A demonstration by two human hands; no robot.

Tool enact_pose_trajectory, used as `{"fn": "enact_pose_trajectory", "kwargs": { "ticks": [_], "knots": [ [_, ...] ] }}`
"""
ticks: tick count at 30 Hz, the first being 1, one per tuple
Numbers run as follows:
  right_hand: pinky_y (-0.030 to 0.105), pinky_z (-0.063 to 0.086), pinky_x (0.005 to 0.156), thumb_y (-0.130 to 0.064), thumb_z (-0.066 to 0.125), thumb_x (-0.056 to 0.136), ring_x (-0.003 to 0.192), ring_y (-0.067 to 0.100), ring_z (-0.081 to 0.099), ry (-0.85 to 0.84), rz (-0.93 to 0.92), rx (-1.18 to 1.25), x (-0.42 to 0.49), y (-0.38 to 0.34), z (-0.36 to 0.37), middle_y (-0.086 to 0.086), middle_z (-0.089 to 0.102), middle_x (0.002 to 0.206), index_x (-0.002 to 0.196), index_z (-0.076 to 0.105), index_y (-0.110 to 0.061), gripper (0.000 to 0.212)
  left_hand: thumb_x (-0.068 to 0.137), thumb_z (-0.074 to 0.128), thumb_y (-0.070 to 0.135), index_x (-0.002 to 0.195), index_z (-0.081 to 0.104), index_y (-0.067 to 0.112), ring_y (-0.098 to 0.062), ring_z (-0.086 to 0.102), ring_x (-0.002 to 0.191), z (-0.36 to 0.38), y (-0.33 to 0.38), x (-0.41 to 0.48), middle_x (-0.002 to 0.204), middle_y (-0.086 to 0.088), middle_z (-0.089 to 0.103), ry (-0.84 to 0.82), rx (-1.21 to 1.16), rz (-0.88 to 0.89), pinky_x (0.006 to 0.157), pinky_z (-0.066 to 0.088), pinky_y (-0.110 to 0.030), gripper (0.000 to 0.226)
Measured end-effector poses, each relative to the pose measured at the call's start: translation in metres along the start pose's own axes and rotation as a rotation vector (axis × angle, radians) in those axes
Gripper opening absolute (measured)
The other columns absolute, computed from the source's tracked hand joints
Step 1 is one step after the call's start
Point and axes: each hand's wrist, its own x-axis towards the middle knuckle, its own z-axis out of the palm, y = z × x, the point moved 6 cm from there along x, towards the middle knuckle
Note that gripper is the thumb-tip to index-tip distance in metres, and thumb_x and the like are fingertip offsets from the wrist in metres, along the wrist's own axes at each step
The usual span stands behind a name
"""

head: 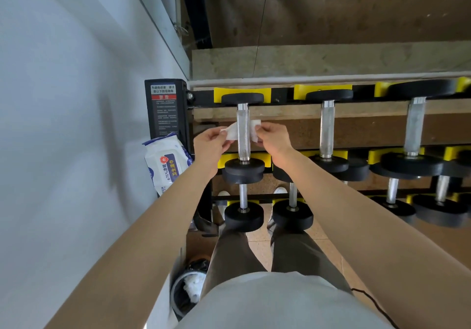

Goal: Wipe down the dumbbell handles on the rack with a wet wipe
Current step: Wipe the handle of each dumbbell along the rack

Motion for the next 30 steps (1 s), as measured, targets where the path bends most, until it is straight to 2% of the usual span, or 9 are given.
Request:
{"fn": "enact_pose_trajectory", "kwargs": {
  "ticks": [5,9,13,15,19,23,25,27,30],
  "knots": [
    [0.039,0.058,0.089,-0.016,0.058,0.1,0.094,0.025,0.069,0.043,-0.017,-0.073,-0.004,0.01,-0.014,0.007,0.07,0.098,0.117,0.069,-0.008,0.022,0.093,0.066,0.003,0.114,0.071,0.013,-0.019,0.074,0.092,0.011,-0.008,0.003,0.105,-0.008,0.075,-0.051,0.249,0.061,0.088,0.061,-0.037,0.024],
    [0.031,0.056,0.079,-0.016,0.059,0.098,0.08,0.017,0.068,-0.083,-0.092,-0.282,-0.008,0.006,0.0,0.007,0.07,0.083,0.087,0.072,-0.008,0.018,0.095,0.063,0.005,0.112,0.073,0.012,-0.016,0.074,0.085,-0.013,-0.001,-0.003,0.102,-0.007,0.076,0.042,0.319,0.119,0.082,0.061,-0.03,0.021],
    [0.038,0.061,0.079,-0.018,0.062,0.097,0.082,0.022,0.071,-0.038,-0.086,-0.413,-0.002,0.006,-0.007,0.011,0.07,0.085,0.085,0.071,-0.008,0.017,0.092,0.067,0.013,0.112,0.075,0.016,-0.016,0.071,0.096,-0.012,-0.004,-0.008,0.103,0.0,0.075,0.033,0.429,0.138,0.09,0.059,-0.037,0.022],
    [0.037,0.061,0.076,-0.019,0.062,0.097,0.078,0.022,0.071,0.012,-0.08,-0.476,-0.002,0.008,-0.022,0.009,0.069,0.083,0.081,0.069,-0.012,0.019,0.093,0.068,0.017,0.114,0.076,0.017,-0.017,0.069,0.099,0.002,-0.004,-0.013,0.107,-0.002,0.076,-0.043,0.581,0.174,0.093,0.056,-0.037,0.023],
    [0.026,0.048,0.064,-0.02,0.063,0.097,0.071,0.016,0.061,-0.094,-0.116,-0.646,-0.012,0.012,-0.022,0.003,0.061,0.073,0.071,0.065,-0.015,0.026,0.094,0.065,0.017,0.111,0.077,0.016,-0.02,0.067,0.1,0.005,-0.004,-0.018,0.109,-0.005,0.076,-0.131,0.85,0.255,0.078,0.049,-0.025,0.021],
    [0.028,0.051,0.067,-0.021,0.066,0.094,0.076,0.016,0.063,-0.239,-0.116,-0.759,-0.02,0.015,0.007,0.002,0.066,0.079,0.074,0.068,-0.021,0.02,0.094,0.062,0.017,0.11,0.078,0.015,-0.013,0.062,0.084,-0.022,-0.003,-0.018,0.107,-0.004,0.074,-0.069,0.873,0.222,0.057,0.039,-0.012,0.023],
    [0.026,0.052,0.067,-0.021,0.066,0.094,0.078,0.016,0.065,-0.233,-0.098,-0.789,-0.019,0.015,0.007,0.003,0.068,0.082,0.079,0.071,-0.019,0.016,0.094,0.064,0.021,0.109,0.078,0.015,-0.013,0.064,0.087,-0.019,-0.002,-0.02,0.108,-0.003,0.075,-0.081,0.884,0.231,0.061,0.042,-0.016,0.021],
    [0.025,0.053,0.065,-0.018,0.066,0.093,0.077,0.016,0.065,-0.201,-0.068,-0.843,-0.019,0.014,-0.004,0.006,0.069,0.084,0.084,0.073,-0.013,0.012,0.093,0.068,0.026,0.108,0.078,0.016,-0.017,0.068,0.097,-0.008,-0.005,-0.021,0.107,-0.003,0.075,-0.126,0.854,0.222,0.073,0.051,-0.025,0.02],
    [0.023,0.05,0.059,-0.012,0.065,0.09,0.07,0.016,0.061,-0.161,-0.051,-0.871,-0.02,0.007,-0.022,0.009,0.068,0.079,0.08,0.072,-0.007,0.013,0.094,0.067,0.024,0.111,0.077,0.016,-0.02,0.069,0.1,0.005,-0.009,-0.024,0.108,-0.005,0.076,-0.169,0.858,0.214,0.086,0.056,-0.032,0.022]
  ]
}}
